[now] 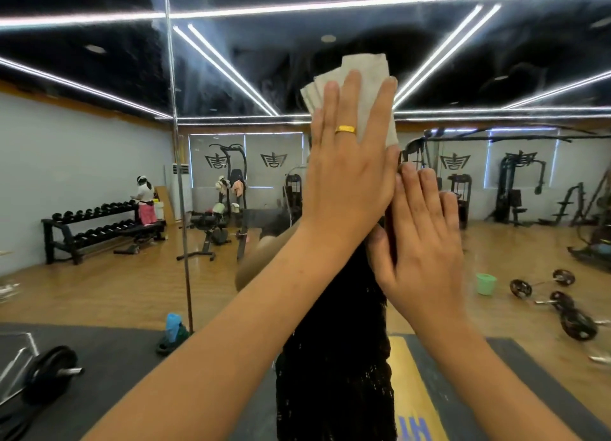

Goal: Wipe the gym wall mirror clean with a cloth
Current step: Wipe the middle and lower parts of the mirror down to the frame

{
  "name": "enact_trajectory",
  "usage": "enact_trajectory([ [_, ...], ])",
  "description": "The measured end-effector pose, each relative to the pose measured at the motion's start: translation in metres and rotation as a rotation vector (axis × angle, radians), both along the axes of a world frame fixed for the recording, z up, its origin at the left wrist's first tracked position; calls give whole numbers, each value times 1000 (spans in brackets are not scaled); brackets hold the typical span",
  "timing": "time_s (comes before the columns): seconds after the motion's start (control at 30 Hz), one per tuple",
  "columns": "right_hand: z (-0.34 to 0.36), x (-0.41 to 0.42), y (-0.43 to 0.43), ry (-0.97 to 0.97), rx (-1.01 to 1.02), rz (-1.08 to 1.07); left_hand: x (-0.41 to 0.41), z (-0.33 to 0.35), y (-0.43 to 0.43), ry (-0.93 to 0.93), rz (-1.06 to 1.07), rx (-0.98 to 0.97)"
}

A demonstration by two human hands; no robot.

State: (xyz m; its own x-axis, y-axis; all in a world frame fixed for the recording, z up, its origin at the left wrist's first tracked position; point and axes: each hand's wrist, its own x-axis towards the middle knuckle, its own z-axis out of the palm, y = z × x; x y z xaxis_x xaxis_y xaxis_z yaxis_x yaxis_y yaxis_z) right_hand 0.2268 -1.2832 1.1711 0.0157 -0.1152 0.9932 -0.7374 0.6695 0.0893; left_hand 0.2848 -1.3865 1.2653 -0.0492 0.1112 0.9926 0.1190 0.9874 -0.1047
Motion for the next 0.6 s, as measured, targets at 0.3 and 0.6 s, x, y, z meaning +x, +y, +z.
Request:
enact_trajectory([
  [0.3,-3,-4,-1,-3,-15,-31,-21,14,8,9,128,-21],
  [0.6,-4,-4,0,11,7,-51,-12,22,-27,42,173,-88],
])
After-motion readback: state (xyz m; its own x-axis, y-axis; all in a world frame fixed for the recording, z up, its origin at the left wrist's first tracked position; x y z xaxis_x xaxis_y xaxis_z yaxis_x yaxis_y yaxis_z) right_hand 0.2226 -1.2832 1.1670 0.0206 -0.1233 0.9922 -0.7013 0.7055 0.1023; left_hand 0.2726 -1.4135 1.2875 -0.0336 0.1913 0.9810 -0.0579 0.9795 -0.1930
